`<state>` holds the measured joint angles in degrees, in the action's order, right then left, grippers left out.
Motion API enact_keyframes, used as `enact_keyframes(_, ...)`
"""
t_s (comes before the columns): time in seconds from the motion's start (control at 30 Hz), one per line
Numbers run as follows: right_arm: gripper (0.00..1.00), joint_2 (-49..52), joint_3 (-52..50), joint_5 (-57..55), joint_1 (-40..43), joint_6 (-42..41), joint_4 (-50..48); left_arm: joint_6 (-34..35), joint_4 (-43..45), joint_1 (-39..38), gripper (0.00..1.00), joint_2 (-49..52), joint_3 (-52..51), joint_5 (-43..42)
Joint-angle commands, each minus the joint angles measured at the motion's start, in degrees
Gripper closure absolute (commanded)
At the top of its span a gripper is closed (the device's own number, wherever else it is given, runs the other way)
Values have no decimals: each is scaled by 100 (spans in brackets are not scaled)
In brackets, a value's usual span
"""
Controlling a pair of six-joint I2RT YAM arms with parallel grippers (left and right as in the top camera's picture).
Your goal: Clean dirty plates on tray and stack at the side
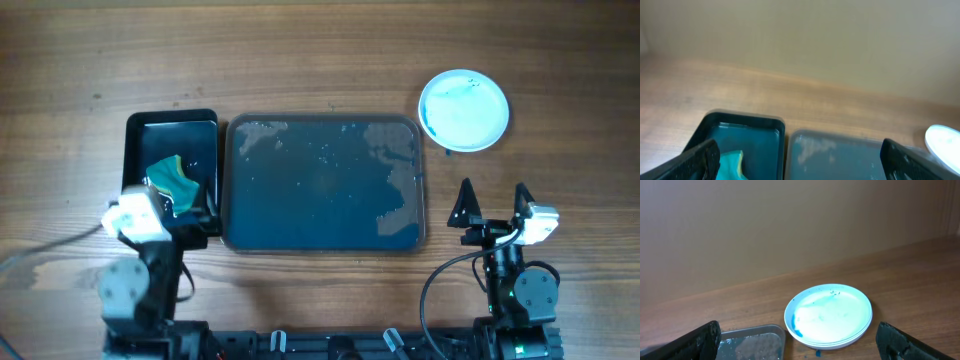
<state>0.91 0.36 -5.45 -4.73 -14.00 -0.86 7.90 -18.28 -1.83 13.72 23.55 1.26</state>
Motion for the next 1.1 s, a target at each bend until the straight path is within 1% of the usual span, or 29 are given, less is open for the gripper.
enact_keyframes(0.0, 0, -63, -7, -59, -24, 33, -13, -369, 715, -20, 0, -935, -1200, -190)
enact_keyframes(0.07, 0, -63, -7, -59, -24, 33, -15, -369, 1169, -20, 0, -1294, -1628, -240)
enact_keyframes(0.17, 0, -63, -7, -61, -24, 33, -13, -393, 1663, -48, 0, -1353, -1930, -321)
enact_keyframes(0.33, 0, -63, -7, -59, -24, 35, -13, -450, 1930, -173, 0, -1353, -2297, -339)
enact_keyframes(0.5, 0, -63, -7, -59, -24, 33, -13, -448, 1698, -225, 0, -1353, -2323, -339)
enact_keyframes(0.57, 0, -63, -7, -59, -24, 33, -15, -450, 1381, -227, 0, -1353, -2323, -330)
enact_keyframes(1.07, 0, -63, -7, -61, -24, 35, -13, -448, 1392, -229, 0, -1351, -2323, -317)
